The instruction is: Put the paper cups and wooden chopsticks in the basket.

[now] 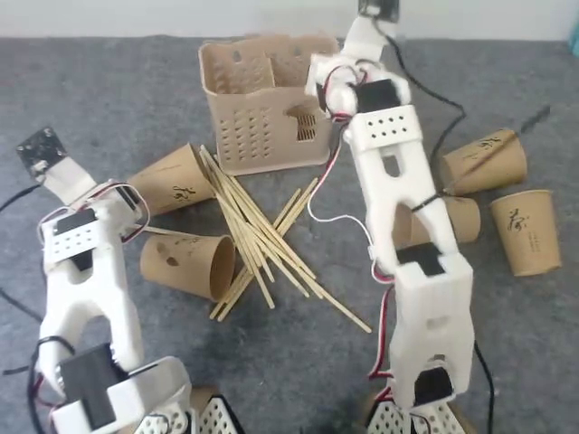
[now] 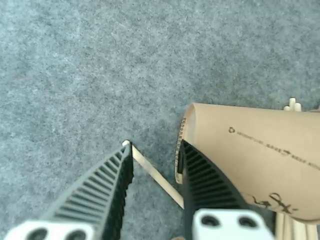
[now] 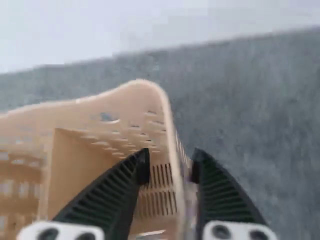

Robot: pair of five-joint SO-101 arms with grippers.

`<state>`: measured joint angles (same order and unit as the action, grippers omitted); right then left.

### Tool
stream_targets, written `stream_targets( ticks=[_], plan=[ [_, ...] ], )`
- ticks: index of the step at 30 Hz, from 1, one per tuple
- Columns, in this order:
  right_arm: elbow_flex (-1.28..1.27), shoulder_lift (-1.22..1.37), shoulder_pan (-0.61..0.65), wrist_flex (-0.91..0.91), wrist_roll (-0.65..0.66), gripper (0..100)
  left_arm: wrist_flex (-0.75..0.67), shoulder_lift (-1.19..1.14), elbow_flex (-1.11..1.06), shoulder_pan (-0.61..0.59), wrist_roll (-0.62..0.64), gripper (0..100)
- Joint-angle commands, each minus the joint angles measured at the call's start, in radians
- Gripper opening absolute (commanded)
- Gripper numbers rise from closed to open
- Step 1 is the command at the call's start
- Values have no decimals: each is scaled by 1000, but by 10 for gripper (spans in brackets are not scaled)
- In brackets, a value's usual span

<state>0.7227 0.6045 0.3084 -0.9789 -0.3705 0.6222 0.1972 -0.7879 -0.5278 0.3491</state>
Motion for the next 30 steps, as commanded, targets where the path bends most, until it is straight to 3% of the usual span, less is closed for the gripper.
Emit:
stream_targets(
  ticks=[1, 13, 30],
  plan=[
    [46, -18, -50, -10, 21, 9, -25, 5, 15, 12, -5, 137],
    [83, -131, -165, -171, -21, 8, -25, 5, 15, 14, -5, 137],
    [81, -217, -88, -321, 49, 7, -25, 5, 13, 14, -5, 137]
  ],
)
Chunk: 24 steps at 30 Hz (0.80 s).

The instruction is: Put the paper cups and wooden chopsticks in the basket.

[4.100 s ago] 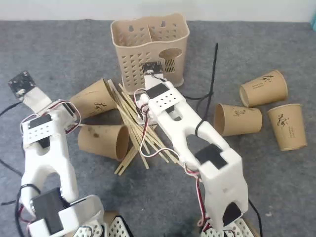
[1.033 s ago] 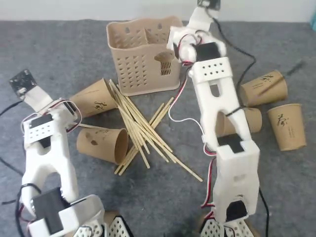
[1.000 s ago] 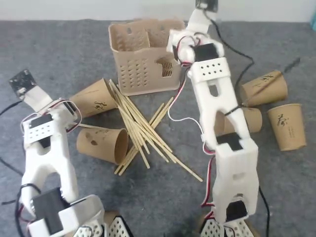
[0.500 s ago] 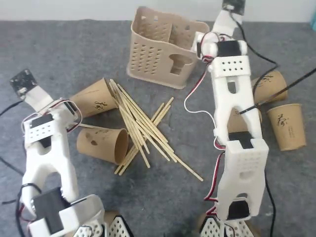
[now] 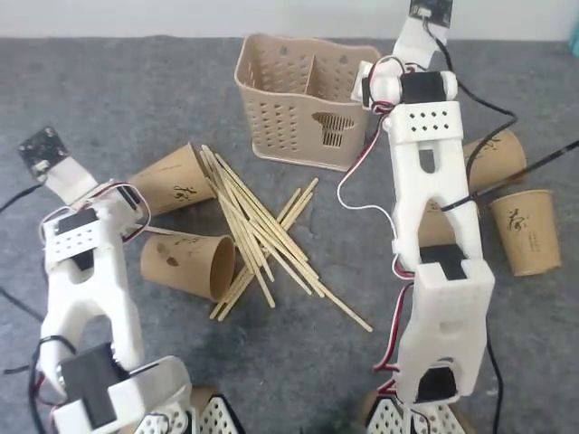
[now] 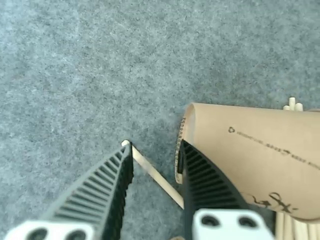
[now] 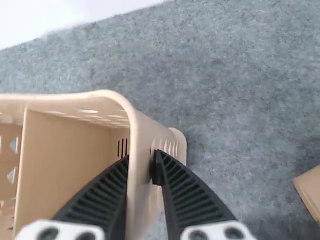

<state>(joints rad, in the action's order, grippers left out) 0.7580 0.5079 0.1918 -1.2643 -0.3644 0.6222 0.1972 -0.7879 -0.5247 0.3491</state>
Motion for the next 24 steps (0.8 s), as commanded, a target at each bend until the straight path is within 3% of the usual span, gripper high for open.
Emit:
stream_targets(
  ticks=[1, 21, 24],
  plan=[
    [46, -130, 39, -53, 61, 7, -25, 5, 13, 11, -5, 137],
    [44, -105, 25, -105, 120, 9, -25, 5, 13, 11, -5, 137],
    [44, -85, 18, -90, 121, 63, -25, 5, 13, 11, -5, 137]
  ],
)
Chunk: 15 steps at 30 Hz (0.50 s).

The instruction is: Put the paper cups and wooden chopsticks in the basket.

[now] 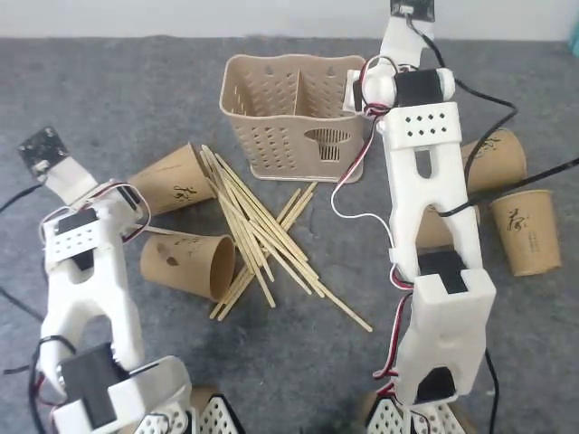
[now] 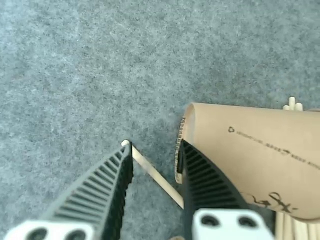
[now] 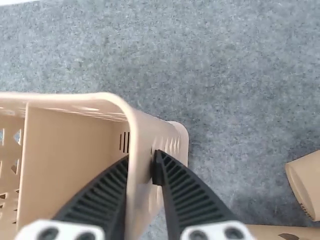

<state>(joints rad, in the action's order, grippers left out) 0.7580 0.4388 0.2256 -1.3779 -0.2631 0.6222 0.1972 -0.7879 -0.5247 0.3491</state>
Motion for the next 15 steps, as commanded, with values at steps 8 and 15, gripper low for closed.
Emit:
stream_targets(
  ticks=[8, 15],
  plan=[
    [55, -27, -18, 15, 28, 266, -25, 5, 13, 11, -5, 137],
    [60, -179, -38, -105, 23, 266, -25, 5, 13, 11, -5, 137]
  ],
)
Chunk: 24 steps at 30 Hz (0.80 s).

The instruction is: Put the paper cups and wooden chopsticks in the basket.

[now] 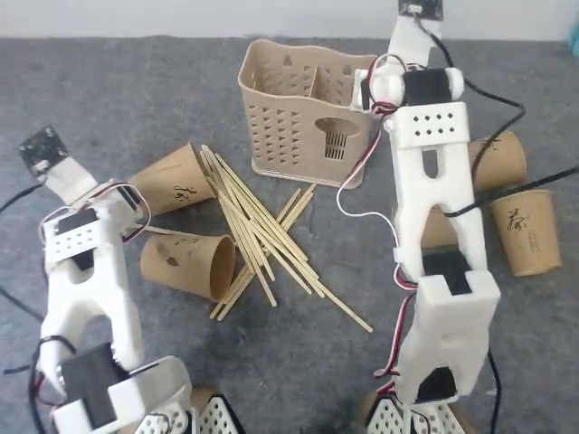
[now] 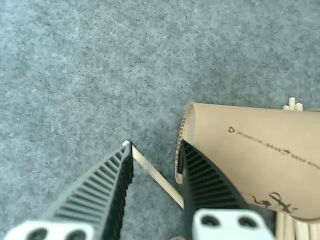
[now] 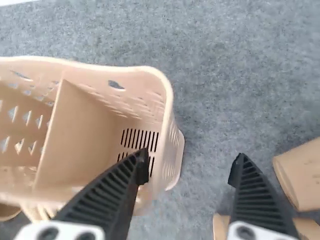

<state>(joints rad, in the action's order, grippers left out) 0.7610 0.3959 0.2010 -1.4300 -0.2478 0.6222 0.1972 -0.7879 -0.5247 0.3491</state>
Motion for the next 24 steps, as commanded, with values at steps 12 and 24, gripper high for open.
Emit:
stream_targets(
  ticks=[12, 24],
  plan=[
    [-31, -262, 5, -366, 12, 266, -25, 5, 13, 11, -5, 137],
    [-557, -390, -45, -232, 83, 266, -25, 6, 12, 9, -5, 137]
  ],
)
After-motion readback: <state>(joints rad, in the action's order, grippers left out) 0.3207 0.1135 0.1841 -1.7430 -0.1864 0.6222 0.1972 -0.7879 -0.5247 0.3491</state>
